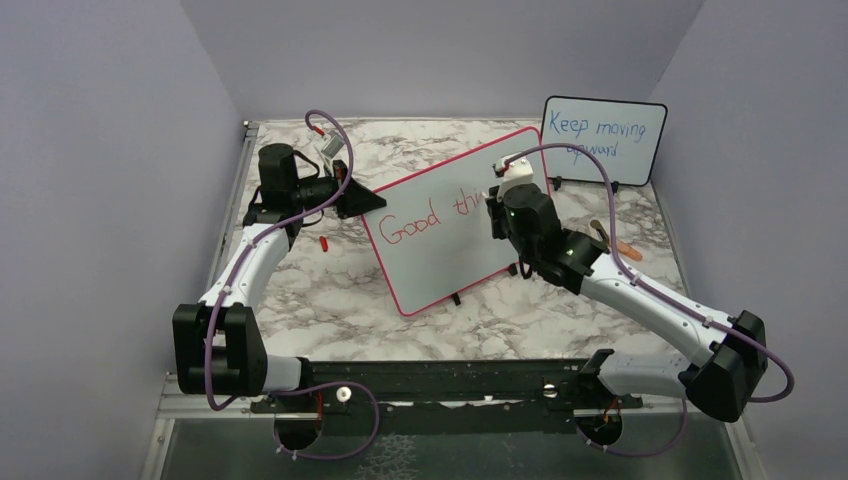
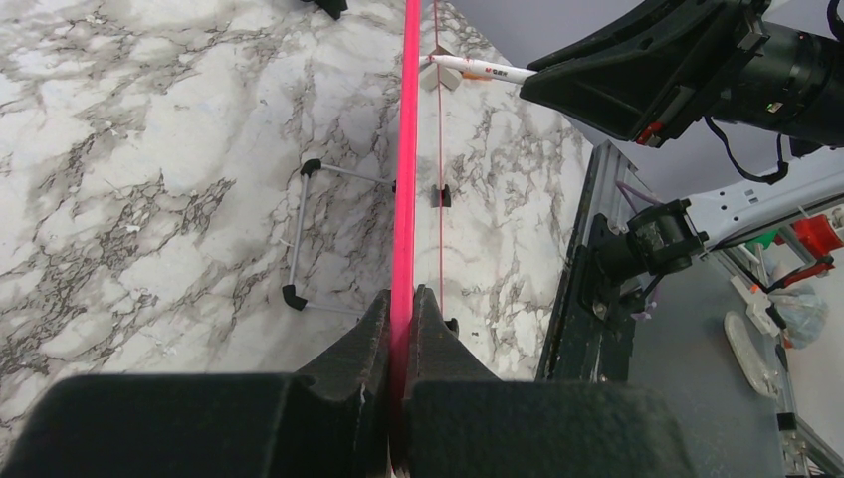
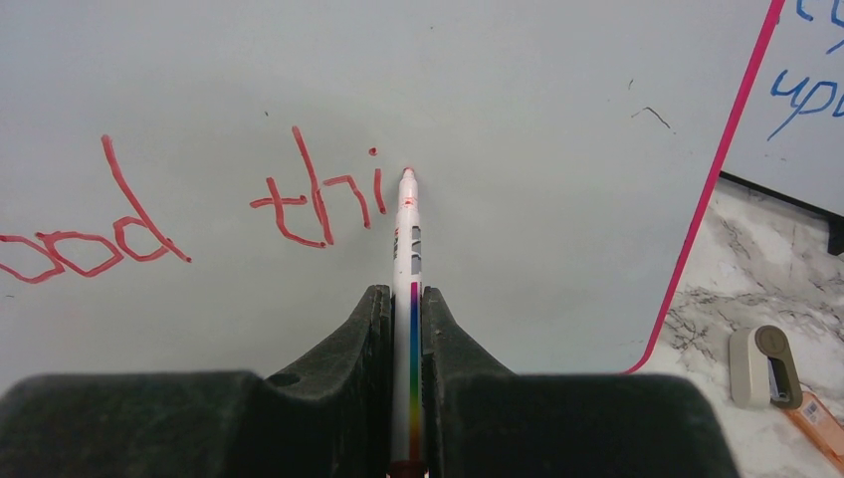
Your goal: Write a sentence on the whiteboard
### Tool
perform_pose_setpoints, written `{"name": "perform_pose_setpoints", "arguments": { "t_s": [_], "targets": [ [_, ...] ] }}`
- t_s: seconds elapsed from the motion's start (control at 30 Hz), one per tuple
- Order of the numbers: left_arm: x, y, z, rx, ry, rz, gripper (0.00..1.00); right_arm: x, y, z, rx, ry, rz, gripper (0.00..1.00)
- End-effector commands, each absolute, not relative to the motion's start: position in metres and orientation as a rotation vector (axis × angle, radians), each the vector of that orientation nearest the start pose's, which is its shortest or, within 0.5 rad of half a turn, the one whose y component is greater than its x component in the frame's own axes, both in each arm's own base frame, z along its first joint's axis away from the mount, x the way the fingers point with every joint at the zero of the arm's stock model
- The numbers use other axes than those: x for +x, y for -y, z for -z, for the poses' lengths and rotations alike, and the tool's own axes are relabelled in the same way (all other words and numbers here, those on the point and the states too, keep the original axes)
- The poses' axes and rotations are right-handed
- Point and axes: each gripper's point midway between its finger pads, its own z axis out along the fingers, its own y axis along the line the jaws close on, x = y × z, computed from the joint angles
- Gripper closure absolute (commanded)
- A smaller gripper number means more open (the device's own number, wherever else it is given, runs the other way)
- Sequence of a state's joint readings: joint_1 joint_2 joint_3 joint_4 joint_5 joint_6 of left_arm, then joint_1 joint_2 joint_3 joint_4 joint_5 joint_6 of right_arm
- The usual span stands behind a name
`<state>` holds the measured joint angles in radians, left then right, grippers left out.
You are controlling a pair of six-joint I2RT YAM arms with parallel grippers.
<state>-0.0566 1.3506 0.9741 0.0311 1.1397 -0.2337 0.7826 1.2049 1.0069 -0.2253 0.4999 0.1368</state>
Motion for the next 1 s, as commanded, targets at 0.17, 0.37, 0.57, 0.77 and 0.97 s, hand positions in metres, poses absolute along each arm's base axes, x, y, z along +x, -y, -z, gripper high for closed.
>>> {"name": "perform_pose_setpoints", "arguments": {
  "t_s": [0.17, 0.37, 0.57, 0.77, 0.97],
  "targets": [
    [0.313, 0.189, -0.226, 0.658, -1.853, 1.279, 1.00, 0.322, -0.207, -0.235, -0.320, -1.937, -0.121, 0.99],
    [0.314, 0.189, -0.226, 0.657, -1.853, 1.278, 1.00, 0.311, -0.202, -0.217, -0.341, -1.998, -0.119, 0.99],
    [0.314, 0.189, -0.226, 0.656, -1.854, 1.275, 1.00, 0.305, -0.199, -0.205, -0.353, -2.034, -0.113, 0.99],
    [0.314, 0.189, -0.226, 0.656, -1.854, 1.275, 1.00, 0.304, -0.200, -0.204, -0.355, -2.034, -0.122, 0.99],
    [0.314, 0.189, -0.225, 0.655, -1.856, 1.277, 1.00, 0.309, -0.201, -0.219, -0.331, -1.986, -0.132, 0.99]
  ]
}}
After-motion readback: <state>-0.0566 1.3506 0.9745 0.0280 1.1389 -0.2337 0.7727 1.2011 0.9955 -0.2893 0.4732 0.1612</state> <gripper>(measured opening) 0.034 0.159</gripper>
